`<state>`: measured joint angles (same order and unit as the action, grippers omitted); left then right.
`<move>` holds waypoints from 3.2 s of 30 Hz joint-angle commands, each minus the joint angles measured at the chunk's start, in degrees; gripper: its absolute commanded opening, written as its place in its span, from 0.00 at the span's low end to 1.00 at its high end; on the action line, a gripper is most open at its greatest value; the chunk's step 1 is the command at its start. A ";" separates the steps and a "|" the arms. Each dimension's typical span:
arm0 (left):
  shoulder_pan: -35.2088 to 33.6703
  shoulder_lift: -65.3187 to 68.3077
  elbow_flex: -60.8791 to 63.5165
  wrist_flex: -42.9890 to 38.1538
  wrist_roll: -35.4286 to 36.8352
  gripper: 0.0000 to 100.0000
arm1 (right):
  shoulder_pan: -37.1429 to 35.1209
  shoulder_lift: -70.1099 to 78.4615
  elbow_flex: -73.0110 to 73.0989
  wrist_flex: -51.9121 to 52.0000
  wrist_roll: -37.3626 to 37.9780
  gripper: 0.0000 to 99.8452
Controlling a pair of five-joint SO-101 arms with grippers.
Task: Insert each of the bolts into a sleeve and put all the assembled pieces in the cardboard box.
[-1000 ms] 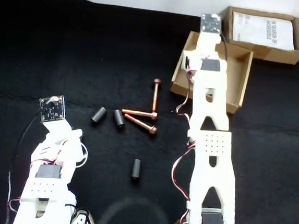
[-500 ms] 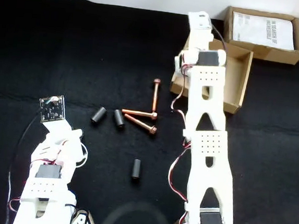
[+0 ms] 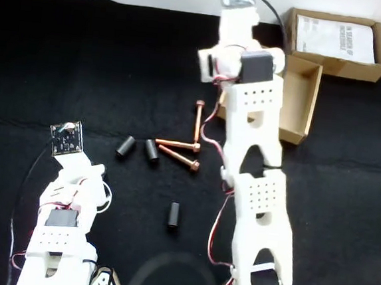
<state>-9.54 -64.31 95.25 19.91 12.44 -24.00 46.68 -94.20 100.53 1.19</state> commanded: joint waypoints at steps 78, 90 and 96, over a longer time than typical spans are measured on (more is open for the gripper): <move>-0.84 -0.57 -0.13 -0.79 -0.18 0.01 | -25.80 -94.02 165.05 -68.97 -20.57 0.36; -0.84 -0.57 -0.22 -0.79 -0.18 0.01 | -26.15 -66.42 148.09 -68.62 -29.36 0.36; -0.84 -0.57 -0.22 -0.79 -0.18 0.01 | -29.85 -61.49 141.14 -57.54 -35.87 0.36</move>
<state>-9.54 -64.31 95.43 19.91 12.44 -52.57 -15.82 51.74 38.73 -31.96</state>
